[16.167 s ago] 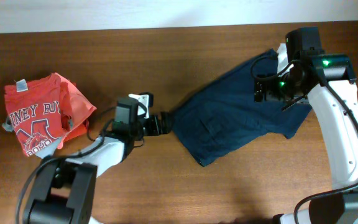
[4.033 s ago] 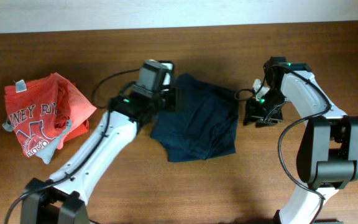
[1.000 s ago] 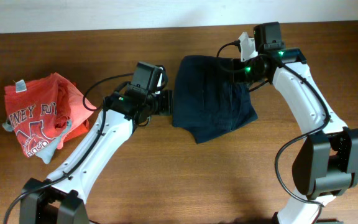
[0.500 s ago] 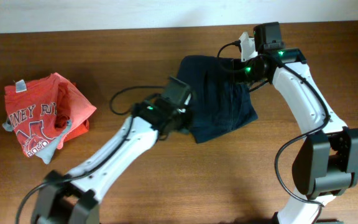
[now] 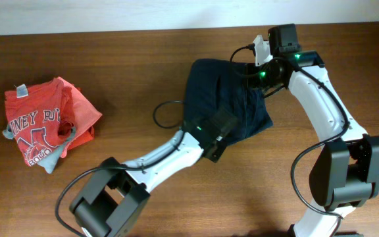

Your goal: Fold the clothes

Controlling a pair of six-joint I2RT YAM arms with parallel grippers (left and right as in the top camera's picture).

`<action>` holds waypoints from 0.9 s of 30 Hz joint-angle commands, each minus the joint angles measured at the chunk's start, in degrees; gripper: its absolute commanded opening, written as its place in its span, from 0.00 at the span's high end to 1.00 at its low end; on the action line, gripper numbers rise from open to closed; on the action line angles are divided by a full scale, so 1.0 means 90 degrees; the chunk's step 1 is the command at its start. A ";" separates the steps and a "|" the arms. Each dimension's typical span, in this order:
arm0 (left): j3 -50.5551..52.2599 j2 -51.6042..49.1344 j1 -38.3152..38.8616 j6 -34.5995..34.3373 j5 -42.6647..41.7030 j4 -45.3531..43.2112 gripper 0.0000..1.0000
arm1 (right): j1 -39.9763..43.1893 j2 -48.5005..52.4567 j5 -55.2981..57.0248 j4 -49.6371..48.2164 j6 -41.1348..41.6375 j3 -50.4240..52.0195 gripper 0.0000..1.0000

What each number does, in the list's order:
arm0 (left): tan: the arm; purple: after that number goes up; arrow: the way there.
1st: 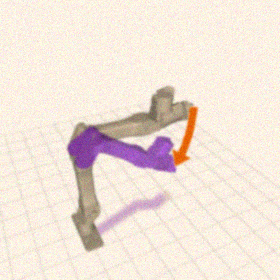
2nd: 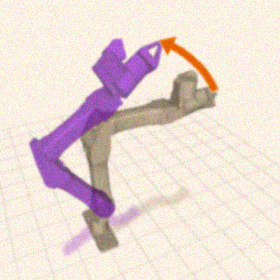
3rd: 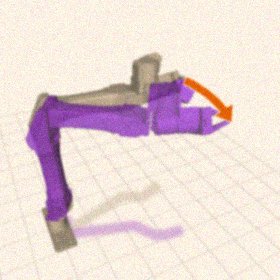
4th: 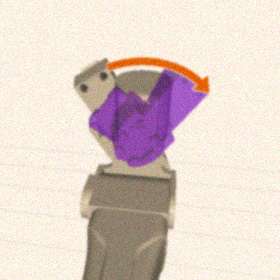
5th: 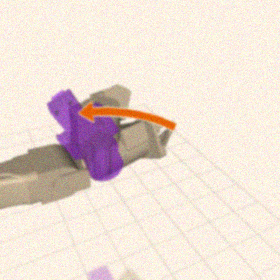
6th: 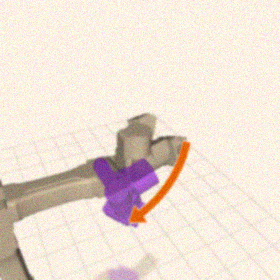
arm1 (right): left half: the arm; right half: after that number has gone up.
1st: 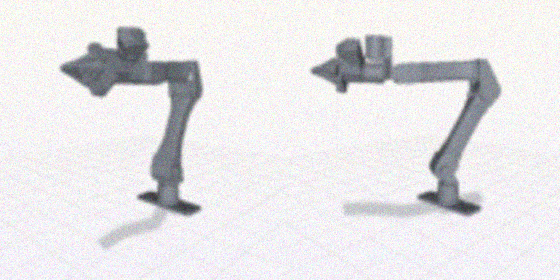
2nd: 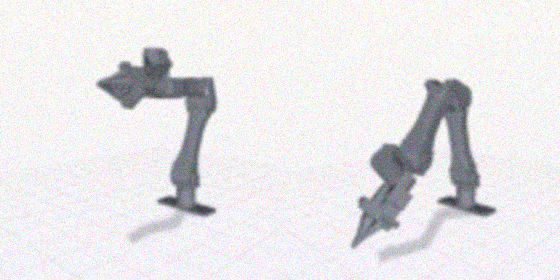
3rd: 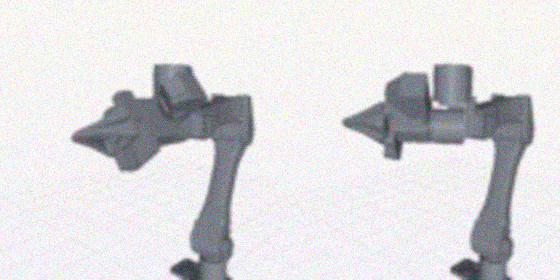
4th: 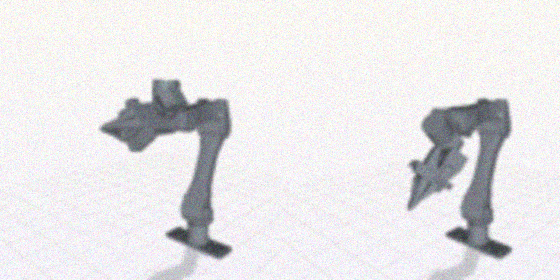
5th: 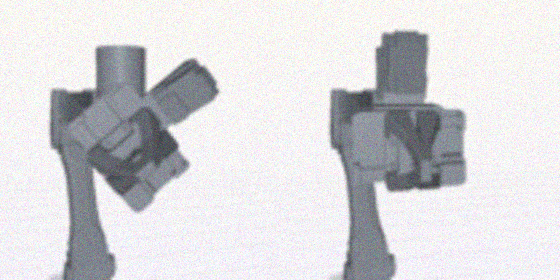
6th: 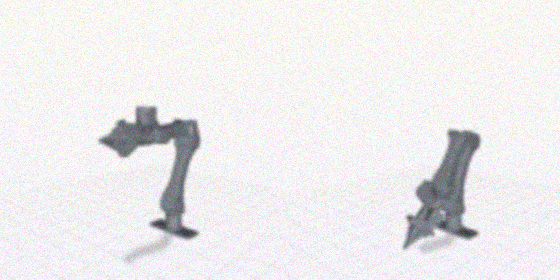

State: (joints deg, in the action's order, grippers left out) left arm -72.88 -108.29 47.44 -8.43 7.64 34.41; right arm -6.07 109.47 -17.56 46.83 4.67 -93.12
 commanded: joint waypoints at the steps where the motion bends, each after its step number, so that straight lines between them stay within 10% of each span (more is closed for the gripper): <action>1: -0.0027 -0.0104 0.0216 0.0493 0.0520 -0.0204 0.99 | -0.0032 0.0022 0.0080 0.0036 0.0007 -0.0022 0.96; 27: -0.0027 -0.1671 0.0199 0.0707 0.0525 -0.0874 1.00 | 0.0107 0.0022 0.0080 -0.0041 0.0005 -0.0097 0.96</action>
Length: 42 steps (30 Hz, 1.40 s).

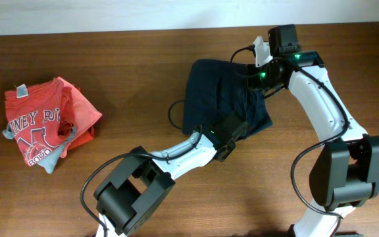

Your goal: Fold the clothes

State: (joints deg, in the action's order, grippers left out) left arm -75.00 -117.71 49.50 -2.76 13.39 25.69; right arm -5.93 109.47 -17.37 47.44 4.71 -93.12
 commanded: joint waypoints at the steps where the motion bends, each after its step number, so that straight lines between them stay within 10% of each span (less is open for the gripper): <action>1: 0.0209 -0.0624 -0.0029 0.0075 -0.0129 0.0092 1.00 | 0.0138 0.0022 0.0061 -0.0180 0.0000 -0.0131 0.96; 19: 0.0209 -0.0624 -0.0029 0.0073 -0.0126 0.0046 1.00 | 0.0335 0.0279 0.0988 -0.1127 -0.0267 -0.0177 0.96; 21: 0.0206 -0.0624 -0.0029 0.0075 -0.0126 0.0046 1.00 | 0.0335 0.0406 0.1008 -0.1066 -0.0267 -0.0177 0.87; 22: 0.0175 -0.0622 -0.0029 0.0075 -0.0124 0.0049 0.99 | 0.0335 0.0512 0.1093 -0.1013 -0.0270 -0.0177 0.64; 28: -0.0170 -0.0335 -0.0029 0.0078 -0.0121 0.0542 0.80 | 0.0406 0.0588 0.1853 -0.0877 -0.0262 -0.0180 0.36; 42: -0.0627 0.2152 -0.1008 -0.0087 0.0330 0.0916 0.48 | 0.0624 0.0170 0.1355 0.0209 -0.0255 -0.0192 0.32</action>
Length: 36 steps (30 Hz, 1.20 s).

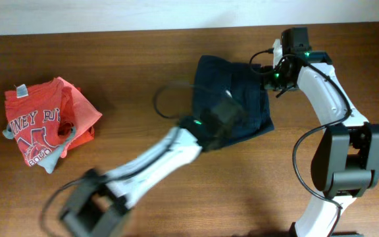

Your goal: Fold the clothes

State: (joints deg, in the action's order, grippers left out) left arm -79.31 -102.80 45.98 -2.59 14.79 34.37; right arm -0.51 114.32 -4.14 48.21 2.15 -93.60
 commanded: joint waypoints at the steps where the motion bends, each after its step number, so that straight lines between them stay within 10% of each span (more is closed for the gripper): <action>1: -0.0148 0.0525 -0.0906 -0.0117 -0.0034 -0.0083 0.47 | 0.0036 -0.0372 -0.0119 0.0223 0.0080 -0.0138 0.25; 17: -0.0146 -0.1455 -0.3293 -0.0114 -0.5151 -0.1872 0.25 | 0.0138 -0.0364 -0.0325 0.1188 0.0095 -0.0119 0.11; 33: -0.0146 -0.2569 -0.2735 -0.0231 -0.6358 -0.2654 0.24 | 0.0138 -0.0364 -0.0328 0.1678 0.0095 -0.0119 0.15; 36: -0.0146 -0.2572 -0.2623 -0.0231 -0.6360 -0.2647 0.65 | 0.0138 -0.0364 -0.0325 0.1768 0.0092 -0.0119 0.16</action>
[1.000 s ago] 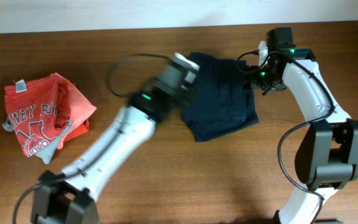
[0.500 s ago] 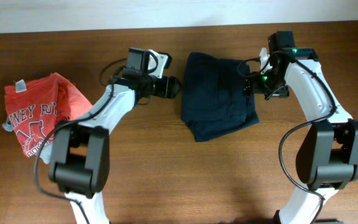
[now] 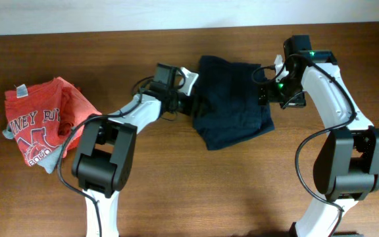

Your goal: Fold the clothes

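A dark navy garment (image 3: 232,99) lies in a compact, roughly rectangular fold at the table's back middle. My left gripper (image 3: 191,100) sits at the garment's left edge, its fingers dark against the cloth. My right gripper (image 3: 264,92) is at the garment's right edge, beside the upper right part. From overhead the jaws of both grippers are too dark and small to read. A crumpled red T-shirt (image 3: 45,118) with white lettering and a grey lining lies at the far left.
The left arm (image 3: 133,112) stretches across the table between the red T-shirt and the navy garment, with a black cable looped near its wrist. The right arm (image 3: 331,99) curves down the right side. A white wall edge (image 3: 110,13) borders the back of the wooden table.
My left gripper has gone from over the garment's middle to its left edge, with the arm now lying further left. My right gripper has dropped from the upper right corner to the right edge. The garment looks narrower.
First my left gripper was on the garment's lower middle and my right at its upper right corner. Then the left was at the lower edge. Later it was over the middle, with the garment shifted right. Now the grippers flank a more compact garment.
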Controlling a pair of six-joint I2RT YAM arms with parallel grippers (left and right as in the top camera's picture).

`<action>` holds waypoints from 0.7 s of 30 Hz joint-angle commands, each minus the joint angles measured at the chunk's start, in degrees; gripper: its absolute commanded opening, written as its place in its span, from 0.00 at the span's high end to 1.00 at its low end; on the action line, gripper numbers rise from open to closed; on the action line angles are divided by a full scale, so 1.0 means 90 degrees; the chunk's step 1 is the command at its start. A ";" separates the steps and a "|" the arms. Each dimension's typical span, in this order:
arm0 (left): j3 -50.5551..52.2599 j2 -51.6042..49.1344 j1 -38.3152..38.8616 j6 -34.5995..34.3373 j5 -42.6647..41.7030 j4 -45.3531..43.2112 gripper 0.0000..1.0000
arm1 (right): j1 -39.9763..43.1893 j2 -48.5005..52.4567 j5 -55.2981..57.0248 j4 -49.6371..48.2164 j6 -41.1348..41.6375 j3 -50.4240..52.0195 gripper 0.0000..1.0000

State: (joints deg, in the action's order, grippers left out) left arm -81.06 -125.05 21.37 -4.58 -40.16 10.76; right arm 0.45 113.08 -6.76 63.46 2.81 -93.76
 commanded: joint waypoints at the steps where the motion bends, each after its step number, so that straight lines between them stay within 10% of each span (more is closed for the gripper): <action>1: 0.0049 -0.0097 0.0114 -0.0010 -0.0257 0.0017 0.92 | 0.0032 -0.0226 -0.0034 0.0080 0.0019 -0.0102 0.16; 13: 0.0049 -0.0097 -0.0797 -0.0277 -0.0206 0.3592 1.00 | 0.0036 -0.0226 -0.0012 0.0112 -0.0104 -0.0102 0.16; 21: 0.0046 -0.0080 -0.1171 -0.0532 -0.0226 0.3436 0.98 | 0.0036 -0.0226 -0.0012 0.0146 -0.0131 -0.0102 0.16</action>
State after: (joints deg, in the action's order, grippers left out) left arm -81.36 -125.14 12.19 -7.51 -44.62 42.68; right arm 0.45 113.08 -6.74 64.38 2.37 -93.76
